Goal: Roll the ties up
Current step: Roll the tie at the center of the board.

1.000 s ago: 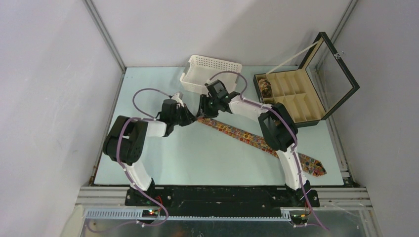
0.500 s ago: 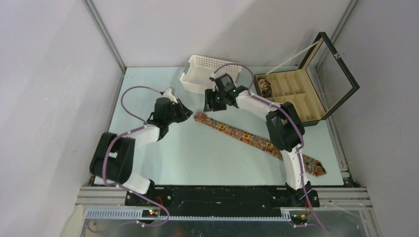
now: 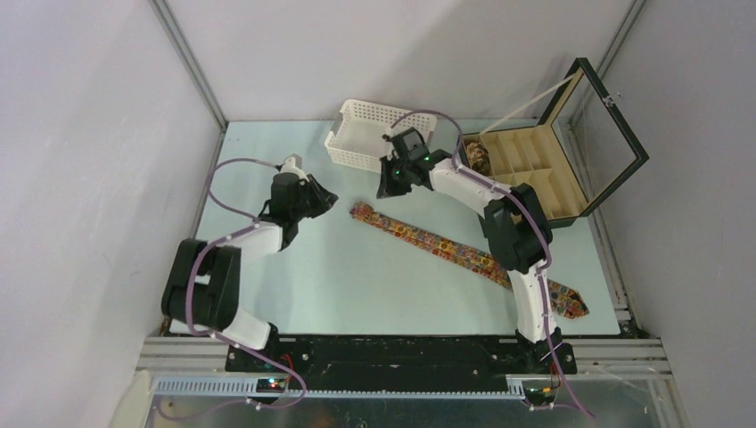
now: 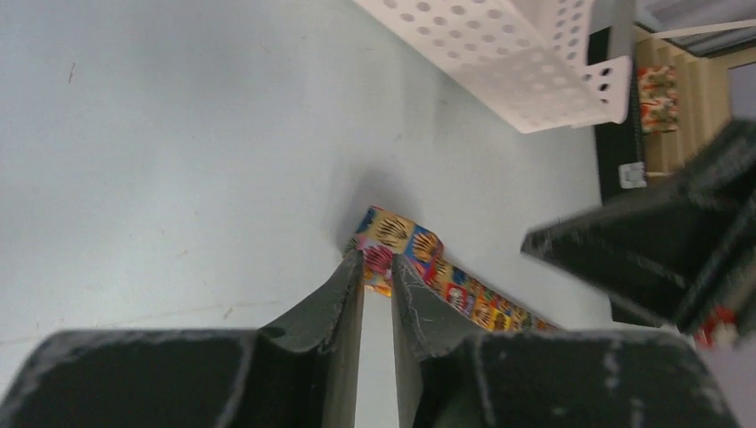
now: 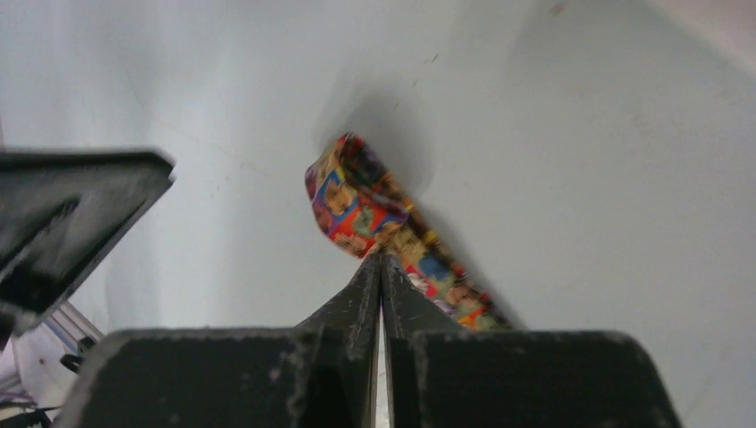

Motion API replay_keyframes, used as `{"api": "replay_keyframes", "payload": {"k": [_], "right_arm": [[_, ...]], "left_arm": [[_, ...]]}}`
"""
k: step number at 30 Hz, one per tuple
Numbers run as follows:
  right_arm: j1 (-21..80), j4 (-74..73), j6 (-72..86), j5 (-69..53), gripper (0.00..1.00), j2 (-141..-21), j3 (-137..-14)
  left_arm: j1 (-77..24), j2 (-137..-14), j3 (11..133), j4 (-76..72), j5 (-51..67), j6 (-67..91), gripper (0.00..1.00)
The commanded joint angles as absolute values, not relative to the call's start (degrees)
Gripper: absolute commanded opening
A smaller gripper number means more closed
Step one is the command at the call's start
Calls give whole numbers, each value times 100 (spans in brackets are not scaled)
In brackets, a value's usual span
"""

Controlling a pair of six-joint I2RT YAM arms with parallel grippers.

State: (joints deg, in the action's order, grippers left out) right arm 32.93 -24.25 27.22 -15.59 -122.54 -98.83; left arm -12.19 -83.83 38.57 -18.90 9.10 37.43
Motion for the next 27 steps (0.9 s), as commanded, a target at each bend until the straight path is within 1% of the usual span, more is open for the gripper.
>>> {"api": "replay_keyframes", "payload": {"k": [1, 5, 11, 18, 27], "right_arm": [[3517, -2488, 3007, -1371, 3, -12179, -9763], [3575, -2477, 3073, -1423, 0, -12325, -9747], [3683, -2626, 3127, -1386, 0, -12638, -9936], [3714, -2582, 3278, -1248, 0, -12901, -10009], [3752, -2428, 3404, -1432, 0, -13120, -10220]], "left_arm": [[-1147, -8979, 4378, -2028, 1058, 3742, 21], [-1147, -9518, 4633, -2118, 1085, 3780, 17], [-1153, -10001, 4829, -2141, 1078, 3755, 15], [-1156, -10310, 5035, -2103, 1214, 3712, 9], [-1152, -10527, 5070, -2149, 1409, 3649, 5]]}}
